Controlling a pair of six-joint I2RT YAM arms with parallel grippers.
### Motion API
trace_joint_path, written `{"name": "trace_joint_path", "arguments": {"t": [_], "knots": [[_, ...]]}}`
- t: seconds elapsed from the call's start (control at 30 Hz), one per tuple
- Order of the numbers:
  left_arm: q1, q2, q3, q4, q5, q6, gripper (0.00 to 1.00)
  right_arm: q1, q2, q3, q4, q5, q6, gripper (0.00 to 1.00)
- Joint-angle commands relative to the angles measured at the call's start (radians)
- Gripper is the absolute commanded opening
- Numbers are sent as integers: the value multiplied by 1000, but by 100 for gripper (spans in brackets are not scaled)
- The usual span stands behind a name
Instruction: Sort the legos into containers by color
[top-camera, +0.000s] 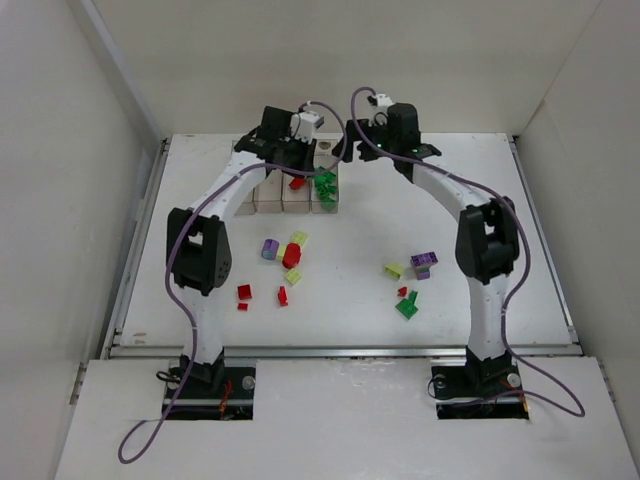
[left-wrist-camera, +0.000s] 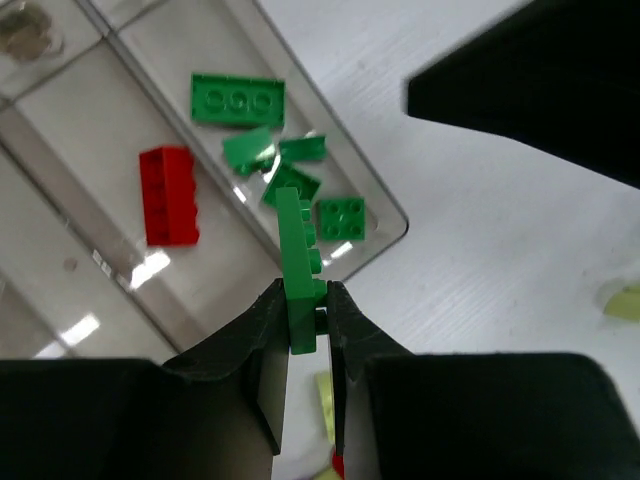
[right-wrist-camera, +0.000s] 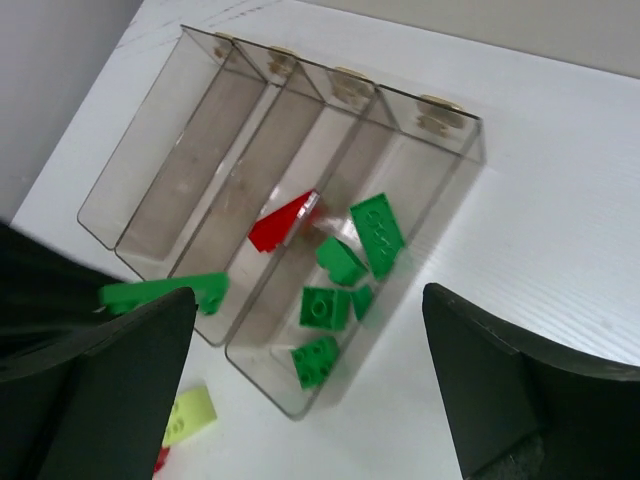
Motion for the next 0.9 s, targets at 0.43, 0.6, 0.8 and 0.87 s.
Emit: {"name": "trace_joint_path", "arguments": {"t": [0.43,0.6,0.8,0.87], "knots": [[-58,251,219,255,-138,-92,27,-127,-318,-303,11,22,-60,100],[-78,237,219,275,-40,-29,99,-136,-338,-278,-34,72,-69,100],[-87,129,232,214,-61,-40,99,-145,-401,-278,-171,244,-69,100],[-87,82,217,177,-177,-17,99,-145,-453,-310,-236,328,-60,100]]}}
